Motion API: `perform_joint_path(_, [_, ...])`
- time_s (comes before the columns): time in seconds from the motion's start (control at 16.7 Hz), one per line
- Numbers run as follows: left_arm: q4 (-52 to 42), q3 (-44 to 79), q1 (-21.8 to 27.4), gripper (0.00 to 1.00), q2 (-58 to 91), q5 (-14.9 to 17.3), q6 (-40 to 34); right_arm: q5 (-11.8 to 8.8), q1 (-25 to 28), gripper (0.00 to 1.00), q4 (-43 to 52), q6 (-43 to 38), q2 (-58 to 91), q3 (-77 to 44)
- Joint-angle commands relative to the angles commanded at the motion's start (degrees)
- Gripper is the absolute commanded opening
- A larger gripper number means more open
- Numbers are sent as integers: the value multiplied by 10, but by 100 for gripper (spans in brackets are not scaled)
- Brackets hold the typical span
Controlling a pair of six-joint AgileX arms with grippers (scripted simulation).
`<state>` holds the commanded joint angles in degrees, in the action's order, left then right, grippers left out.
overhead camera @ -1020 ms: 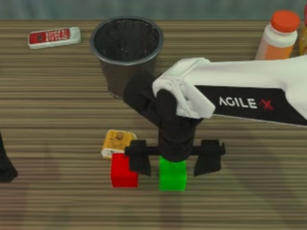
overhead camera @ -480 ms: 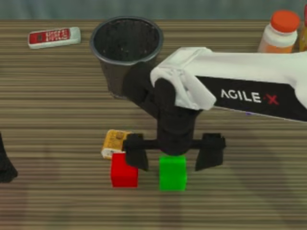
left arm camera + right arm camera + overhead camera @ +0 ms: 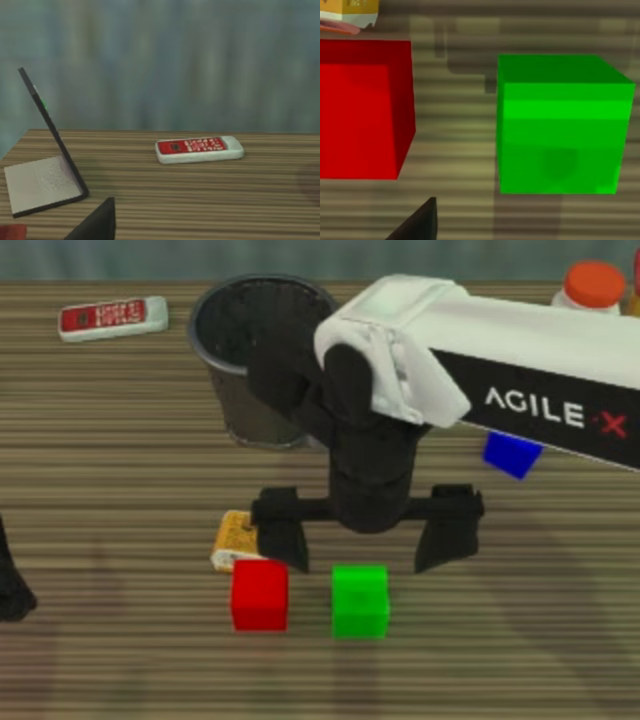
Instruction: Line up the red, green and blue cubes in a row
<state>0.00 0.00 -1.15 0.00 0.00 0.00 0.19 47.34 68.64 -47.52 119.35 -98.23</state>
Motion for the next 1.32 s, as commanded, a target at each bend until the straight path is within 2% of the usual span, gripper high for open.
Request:
perform_joint_path(0.24, [0,0,0,100,0,0,0,0,-10,100,3,19,9,-10])
perform_joint_path(0.48, [0,0,0,100,0,0,0,1,-50,100,22,127,46,-63])
perform_joint_path(0.72, [0,0,0,100,0,0,0,1,-117,100,51,305,97,-135])
perform_joint_path(1.14, [0,0,0,100,0,0,0,2,-252,100,102,690,183,-256])
perform_joint_path(1.32, [0,0,0,100,0,0,0,2,-298,100,110,798,200,-295])
